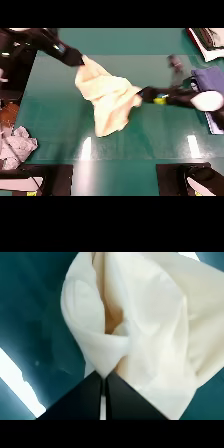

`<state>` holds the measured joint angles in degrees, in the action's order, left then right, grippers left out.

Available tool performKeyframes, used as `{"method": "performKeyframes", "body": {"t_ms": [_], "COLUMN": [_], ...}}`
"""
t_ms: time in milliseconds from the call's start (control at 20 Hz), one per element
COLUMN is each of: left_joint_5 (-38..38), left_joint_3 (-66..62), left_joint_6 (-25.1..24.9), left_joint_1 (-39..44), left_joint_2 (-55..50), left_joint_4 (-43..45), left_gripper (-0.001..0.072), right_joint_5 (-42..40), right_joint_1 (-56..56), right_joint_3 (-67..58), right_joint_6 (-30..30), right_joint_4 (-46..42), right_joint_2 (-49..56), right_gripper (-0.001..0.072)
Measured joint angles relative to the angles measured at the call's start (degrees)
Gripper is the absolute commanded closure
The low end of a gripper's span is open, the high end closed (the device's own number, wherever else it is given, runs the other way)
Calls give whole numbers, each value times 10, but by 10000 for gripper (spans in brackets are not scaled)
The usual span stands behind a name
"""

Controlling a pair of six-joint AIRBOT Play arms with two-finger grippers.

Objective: Fold the shirts.

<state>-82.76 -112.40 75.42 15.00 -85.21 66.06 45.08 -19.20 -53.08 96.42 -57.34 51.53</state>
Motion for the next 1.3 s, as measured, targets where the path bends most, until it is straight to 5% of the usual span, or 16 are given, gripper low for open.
{"method": "performKeyframes", "body": {"t_ms": [350,700,1050,1300], "left_joint_5": [79,131,102,34], "left_joint_3": [-36,-40,-2,115], "left_joint_6": [28,82,99,100], "left_joint_1": [0,0,0,0], "left_joint_2": [195,322,314,230], "left_joint_4": [39,22,14,49], "left_gripper": [682,682,682,681], "right_joint_5": [193,275,386,438], "right_joint_1": [265,398,417,358], "right_joint_3": [-181,-344,-476,-429], "right_joint_6": [-28,-67,-74,-78], "right_joint_4": [-94,-109,-97,-73], "right_joint_2": [-142,-181,-74,43], "right_gripper": [700,700,700,699]}}
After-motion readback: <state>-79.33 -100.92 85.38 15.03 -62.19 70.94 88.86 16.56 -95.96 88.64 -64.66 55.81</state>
